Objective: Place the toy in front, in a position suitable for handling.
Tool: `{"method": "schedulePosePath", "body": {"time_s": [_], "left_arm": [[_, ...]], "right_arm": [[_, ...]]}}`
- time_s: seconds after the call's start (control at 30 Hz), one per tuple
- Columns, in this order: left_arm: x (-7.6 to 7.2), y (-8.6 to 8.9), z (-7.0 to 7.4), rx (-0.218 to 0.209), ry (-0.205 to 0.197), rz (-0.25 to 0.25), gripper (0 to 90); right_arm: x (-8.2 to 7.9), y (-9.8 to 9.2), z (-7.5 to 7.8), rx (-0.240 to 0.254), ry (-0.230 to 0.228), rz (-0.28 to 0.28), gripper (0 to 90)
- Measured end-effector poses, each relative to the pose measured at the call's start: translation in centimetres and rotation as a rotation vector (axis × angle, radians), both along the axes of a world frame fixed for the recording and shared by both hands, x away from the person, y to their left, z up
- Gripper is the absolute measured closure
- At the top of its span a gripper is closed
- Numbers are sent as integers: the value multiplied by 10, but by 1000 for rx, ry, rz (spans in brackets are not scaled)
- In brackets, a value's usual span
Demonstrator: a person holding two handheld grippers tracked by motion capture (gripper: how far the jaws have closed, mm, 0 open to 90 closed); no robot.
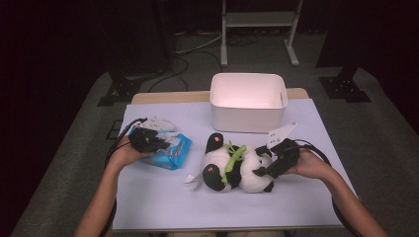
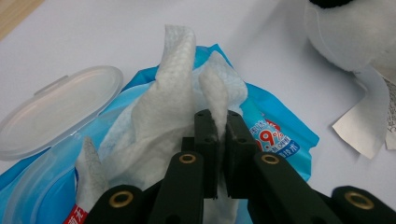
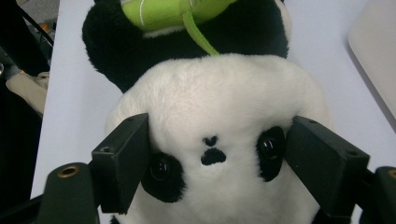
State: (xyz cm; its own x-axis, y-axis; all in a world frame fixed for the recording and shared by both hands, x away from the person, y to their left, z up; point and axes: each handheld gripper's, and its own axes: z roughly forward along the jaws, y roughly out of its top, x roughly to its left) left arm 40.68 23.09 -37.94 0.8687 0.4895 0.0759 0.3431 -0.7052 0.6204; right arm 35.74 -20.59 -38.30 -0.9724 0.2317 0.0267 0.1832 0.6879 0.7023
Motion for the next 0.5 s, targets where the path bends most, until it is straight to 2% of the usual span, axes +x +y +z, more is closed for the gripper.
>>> {"method": "schedulePosePath", "body": {"time_s": [0.13,0.2,0.3,0.43,0.5], "left_arm": [[-1,0,4,-7,7,-16,873],[-2,1,7,-45,20,-42,873],[-7,-1,13,-81,37,-74,873],[-11,-6,19,-104,56,-116,872],[-16,-14,24,-123,69,-161,872]], "right_arm": [[0,0,0,2,-2,2,220],[0,-1,0,4,-5,3,220],[1,-1,0,6,-4,4,220],[0,1,1,-6,-9,7,218],[0,1,1,-7,-8,5,218]]}}
